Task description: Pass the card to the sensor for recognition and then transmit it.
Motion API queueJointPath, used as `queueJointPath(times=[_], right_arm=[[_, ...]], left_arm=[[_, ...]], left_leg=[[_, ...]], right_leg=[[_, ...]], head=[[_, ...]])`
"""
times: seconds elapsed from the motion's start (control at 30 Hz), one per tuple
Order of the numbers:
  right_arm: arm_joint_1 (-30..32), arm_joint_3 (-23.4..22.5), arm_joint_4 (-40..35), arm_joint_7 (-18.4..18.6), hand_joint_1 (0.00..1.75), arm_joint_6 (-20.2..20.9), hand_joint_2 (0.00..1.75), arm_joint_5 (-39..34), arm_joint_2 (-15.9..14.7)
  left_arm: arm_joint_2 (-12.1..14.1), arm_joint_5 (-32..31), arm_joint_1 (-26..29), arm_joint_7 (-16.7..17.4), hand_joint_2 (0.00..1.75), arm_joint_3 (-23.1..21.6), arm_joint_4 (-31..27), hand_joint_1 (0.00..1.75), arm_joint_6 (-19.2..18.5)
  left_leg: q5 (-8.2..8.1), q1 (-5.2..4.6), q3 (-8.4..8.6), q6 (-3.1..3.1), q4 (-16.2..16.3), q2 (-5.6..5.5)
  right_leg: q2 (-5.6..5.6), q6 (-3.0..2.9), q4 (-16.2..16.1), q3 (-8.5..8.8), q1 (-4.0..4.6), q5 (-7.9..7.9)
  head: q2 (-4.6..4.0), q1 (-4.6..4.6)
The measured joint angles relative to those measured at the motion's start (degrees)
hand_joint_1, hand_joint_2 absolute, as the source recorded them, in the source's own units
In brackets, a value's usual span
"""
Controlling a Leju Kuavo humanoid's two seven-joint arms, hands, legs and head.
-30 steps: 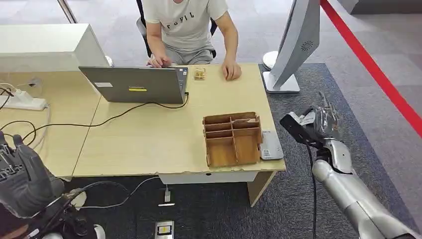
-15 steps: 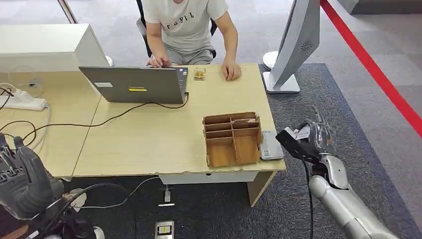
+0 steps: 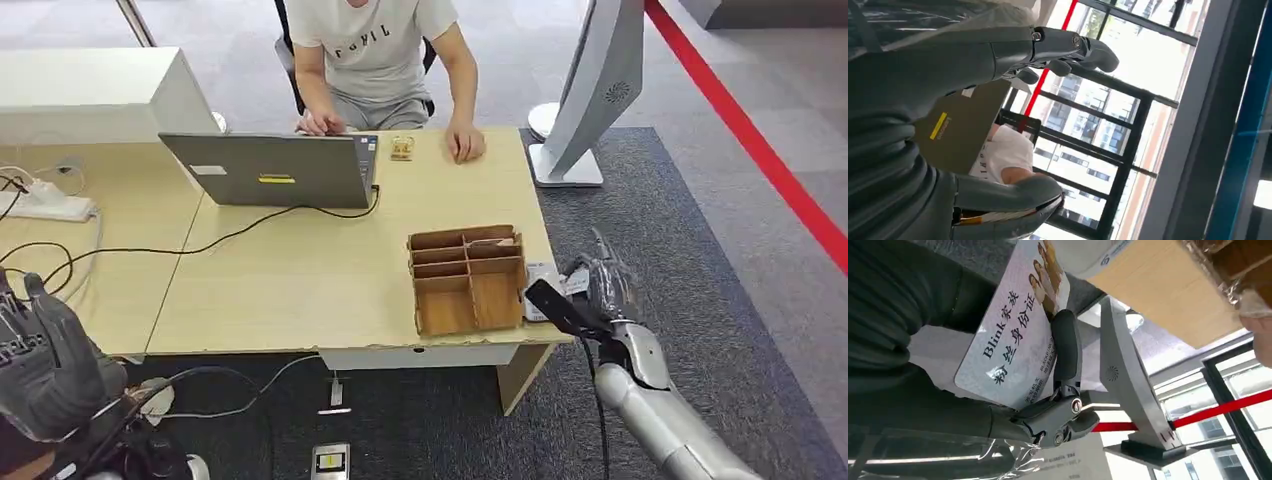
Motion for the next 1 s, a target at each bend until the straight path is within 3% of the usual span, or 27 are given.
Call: queueJointPath(times=[0.4,0.63,1.0], right_arm=[[-1.1,1.5,3.3,-0.6,1.75,1.3,1.75,2.2,3.8],[-1.3,2.0,7.0,1.7,1.75,1.0,1.75,1.9,4.2],[-3.6,2.0,14.2,2.4,1.75,1.1,1.75,2.4,4.3]], left_arm=[[0.0,0.0,-0.3,0.0,1.75,0.0,0.0,0.0,0.0],[0.0,0.0,-0.2,0.0,1.75,0.0,0.0,0.0,0.0],[0.0,-1.3,0.4,0.0,1.75,0.0,-1.0,0.0,0.0]], left_leg=[[0.0,0.0,0.01,0.0,0.0,0.0],[0.0,-0.01,0.0,0.0,0.0,0.0],[0.0,0.0,0.08,0.0,0.0,0.01]], right_leg=[[0.0,0.0,0.0,-0.01,0.0,0.0],[0.0,0.0,0.0,-0.01,-0.01,0.0],[0.01,0.0,0.0,0.05,0.0,0.0]], head=[[0.0,0.0],[0.0,0.0],[0.0,0.0]])
